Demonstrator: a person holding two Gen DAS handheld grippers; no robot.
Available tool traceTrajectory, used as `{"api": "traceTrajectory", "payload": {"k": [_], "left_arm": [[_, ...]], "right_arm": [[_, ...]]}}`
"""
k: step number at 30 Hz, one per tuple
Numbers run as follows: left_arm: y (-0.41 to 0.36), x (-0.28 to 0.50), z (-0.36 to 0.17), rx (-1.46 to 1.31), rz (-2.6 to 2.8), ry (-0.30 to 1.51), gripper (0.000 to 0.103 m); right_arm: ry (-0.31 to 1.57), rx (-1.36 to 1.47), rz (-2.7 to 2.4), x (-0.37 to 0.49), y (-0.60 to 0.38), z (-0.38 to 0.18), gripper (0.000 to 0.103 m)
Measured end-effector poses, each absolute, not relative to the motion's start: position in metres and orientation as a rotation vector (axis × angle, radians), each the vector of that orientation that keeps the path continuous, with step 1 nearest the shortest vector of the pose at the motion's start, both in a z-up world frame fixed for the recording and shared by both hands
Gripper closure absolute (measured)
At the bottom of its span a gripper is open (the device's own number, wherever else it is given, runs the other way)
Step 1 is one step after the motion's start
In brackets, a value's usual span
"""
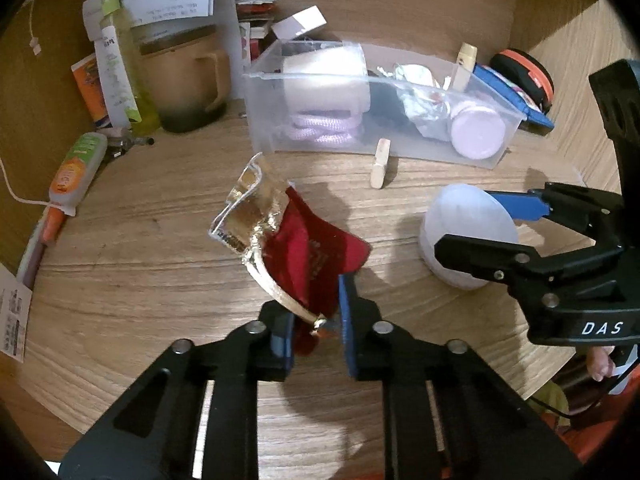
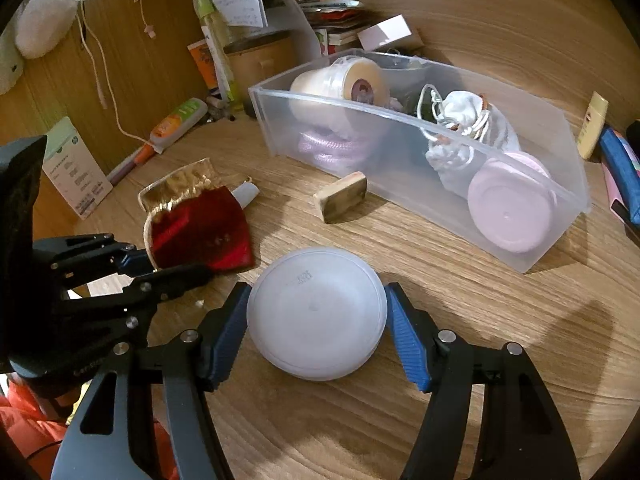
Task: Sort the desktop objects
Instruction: 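Grasp the red gold-topped pouch with the left gripper while the right grasps the white lid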
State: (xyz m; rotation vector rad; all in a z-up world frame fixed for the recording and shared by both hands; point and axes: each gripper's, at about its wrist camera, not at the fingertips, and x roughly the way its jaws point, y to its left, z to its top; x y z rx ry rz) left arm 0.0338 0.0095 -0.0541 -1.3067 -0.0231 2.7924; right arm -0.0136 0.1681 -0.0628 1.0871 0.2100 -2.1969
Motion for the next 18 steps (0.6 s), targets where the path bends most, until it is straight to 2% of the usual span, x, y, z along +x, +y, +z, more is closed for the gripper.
{"api": "traceTrajectory", "payload": {"k": [3,18], "left_arm": [[0.008,0.037,-0.047,-1.269,2.812,-0.029,0.092],[-0.012,0.047,-0.002,-1.079,2.917,-0.066,0.092]], "right_arm": [[0.187,1.074,-2.208,-0.013,0.172,-0.057,0.04],[0.111,0.959,-2.296,-0.011,0.196,-0.02,0.04]]}}
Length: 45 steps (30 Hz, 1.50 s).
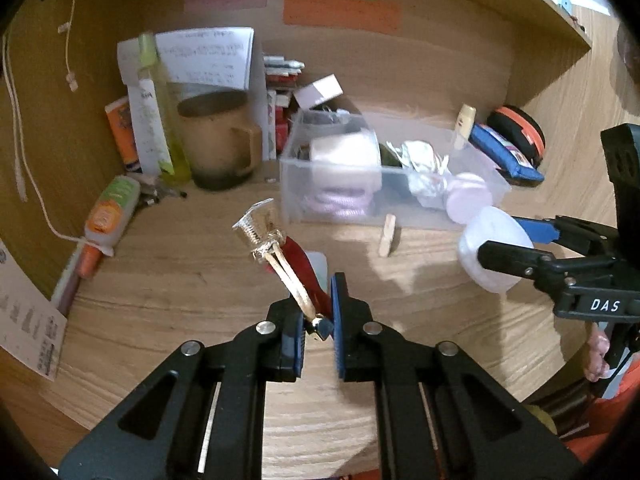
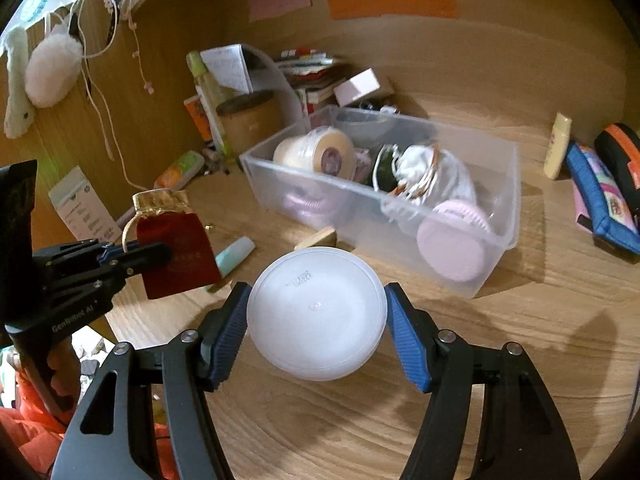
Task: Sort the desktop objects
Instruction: 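Grasp the red gold-topped pouch with the left gripper while the right grasps the white lid, then drop the red pouch in the clear box with left while right drops the lid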
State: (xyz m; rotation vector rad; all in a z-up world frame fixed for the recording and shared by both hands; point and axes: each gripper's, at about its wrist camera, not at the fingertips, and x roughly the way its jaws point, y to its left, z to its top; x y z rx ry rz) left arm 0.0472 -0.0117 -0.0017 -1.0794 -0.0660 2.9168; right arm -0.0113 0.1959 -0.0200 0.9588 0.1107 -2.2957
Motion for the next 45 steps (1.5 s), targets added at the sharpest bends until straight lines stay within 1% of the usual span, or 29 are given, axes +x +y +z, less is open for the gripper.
{"api": "traceTrajectory", "payload": {"k": [8,16,27,36,45], "left_arm": [[-0.009,0.041,0.014,-1.006,2.944,-0.036,0.092],[-0.003,0.026,0.041,-0.91,2.941,0.005,0.092],[0.009,-0.012,0.071,-0.815,2.917,0.072,0.092],[0.018,-0.045,0.076,-0.794,2.852,0.112,0.092],[0.023,-0.084,0.065,-0.819,2.809,0.107,0.092]], "right_arm": [[0.081,0.911,-2.343,-0.023,0.209,-0.002,0.04],[0.058,0.845,-2.394,-0.035,0.221,0.02,0.04],[0.052,0.818,-2.437,-0.068,0.227,0.036,0.04],[0.058,0.851,-2.448,-0.1,0.223,0.035,0.04],[0.11,0.934,-2.461,-0.134,0.214,0.017,0.04]]}}
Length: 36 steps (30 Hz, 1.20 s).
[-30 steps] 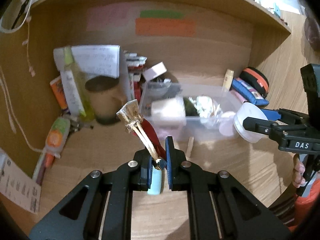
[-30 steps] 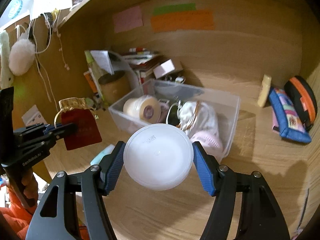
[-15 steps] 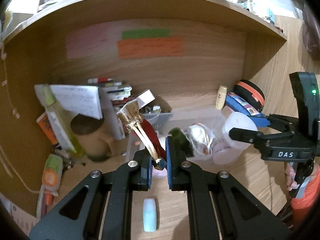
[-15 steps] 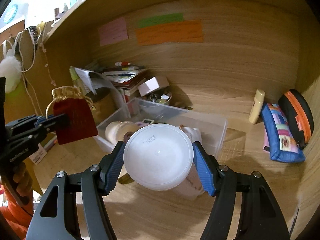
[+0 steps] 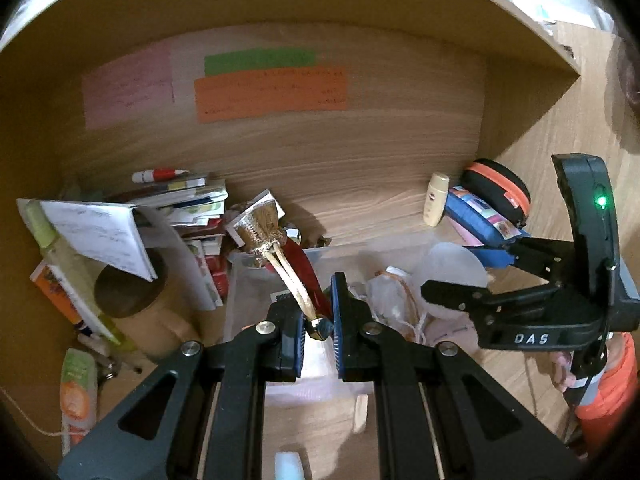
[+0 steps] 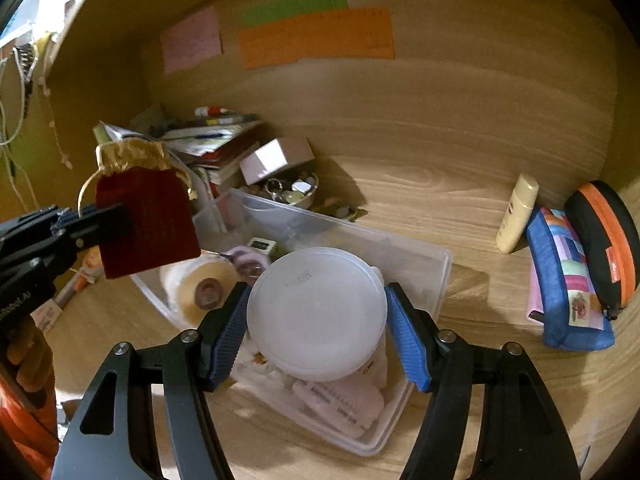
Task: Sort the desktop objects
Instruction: 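Drop the red pouch in the clear box with left while right drops the lid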
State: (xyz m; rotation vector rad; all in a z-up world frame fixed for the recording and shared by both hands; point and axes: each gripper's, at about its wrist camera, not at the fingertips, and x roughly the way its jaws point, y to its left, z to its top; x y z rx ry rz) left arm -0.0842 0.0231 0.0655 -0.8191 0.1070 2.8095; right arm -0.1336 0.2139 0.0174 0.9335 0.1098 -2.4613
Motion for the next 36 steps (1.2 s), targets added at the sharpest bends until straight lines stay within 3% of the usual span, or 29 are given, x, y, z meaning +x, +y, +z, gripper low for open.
{"api": "traceTrajectory", "payload": {"k": [22,25,27,28,34,36], "left_arm": [[0.035,-0.142,0.019,-1.054,2.695,0.134,0.091],[0.037,-0.141,0.019,-1.056,2.688,0.142,0.078],[0.04,-0.139,0.019,-1.051,2.708,0.169,0.05],[0.04,-0.138,0.019,-1.038,2.722,0.181,0.046],[0.04,-0.134,0.023,-1.019,2.741,0.195,0.044],[0.037,-0.132,0.026,-1.013,2.749,0.191,0.04]], "right_arm": [[0.139,1.031,-2.486,-0.156,0.201,-0.011,0.04],[0.159,1.019,-2.492,-0.154,0.198,-0.01,0.04],[0.169,1.016,-2.493,-0.153,0.198,-0.009,0.035],[0.174,1.013,-2.496,-0.152,0.198,-0.008,0.032],[0.205,0.991,-2.52,-0.147,0.197,-0.003,0.028],[0.207,0.988,-2.526,-0.146,0.197,-0.001,0.022]]}}
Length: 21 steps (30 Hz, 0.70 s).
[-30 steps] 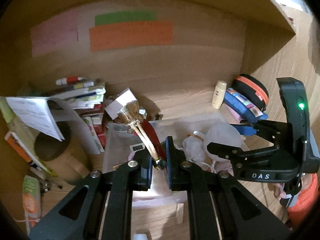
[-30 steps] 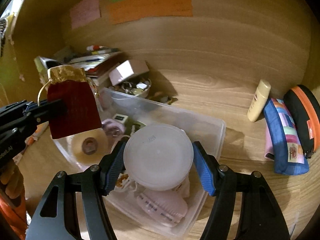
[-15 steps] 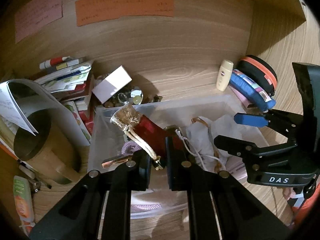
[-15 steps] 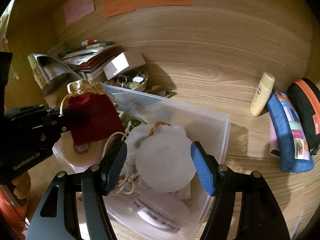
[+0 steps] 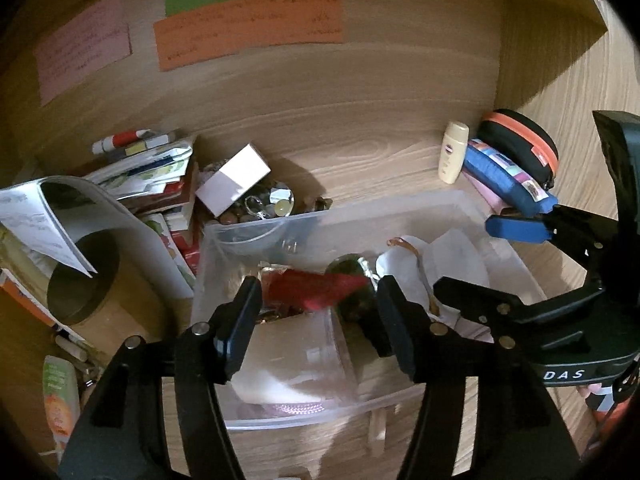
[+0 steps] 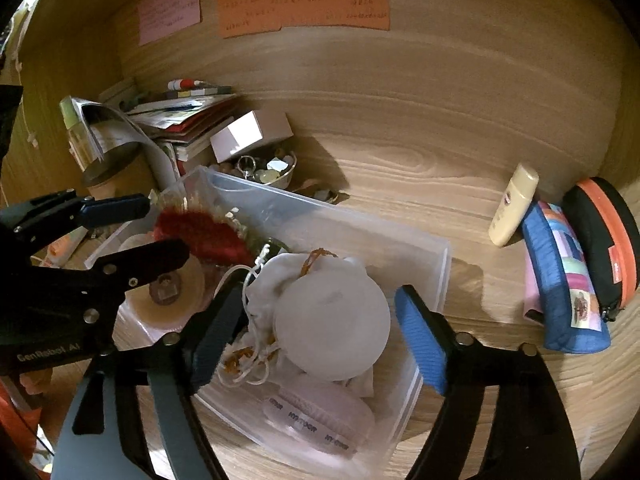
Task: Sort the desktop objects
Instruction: 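Drop the red pouch in the clear box with left while right drops the lid, then move both grippers toward the blue-green tube and the wooden block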
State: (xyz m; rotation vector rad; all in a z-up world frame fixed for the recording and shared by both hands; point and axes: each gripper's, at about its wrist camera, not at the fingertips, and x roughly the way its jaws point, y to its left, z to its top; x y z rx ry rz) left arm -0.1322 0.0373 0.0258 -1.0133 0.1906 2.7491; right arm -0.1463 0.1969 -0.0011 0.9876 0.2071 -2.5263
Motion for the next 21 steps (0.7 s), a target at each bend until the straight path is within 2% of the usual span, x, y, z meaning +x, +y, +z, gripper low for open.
{"api": "traceTrajectory", "payload": {"k": [3,7,12,21], "left_arm": [[0.032,-0.127,0.032,-0.983,2.771,0.176,0.031],[0.025,-0.117,0.041,-0.953,2.793,0.164,0.029],[0.014,-0.099,0.048,-0.921,2.831,0.162,0.018],[-0.005,-0.067,0.048,-0.939,2.864,0.16,0.014]], "right_arm": [[0.203,0.975,-2.528,-0.143,0.197,0.003,0.021],[0.181,0.959,-2.517,-0.136,0.198,0.01,0.021],[0.182,0.944,-2.524,-0.126,0.196,0.015,0.021],[0.209,0.897,-2.512,-0.096,0.189,0.027,0.02]]}}
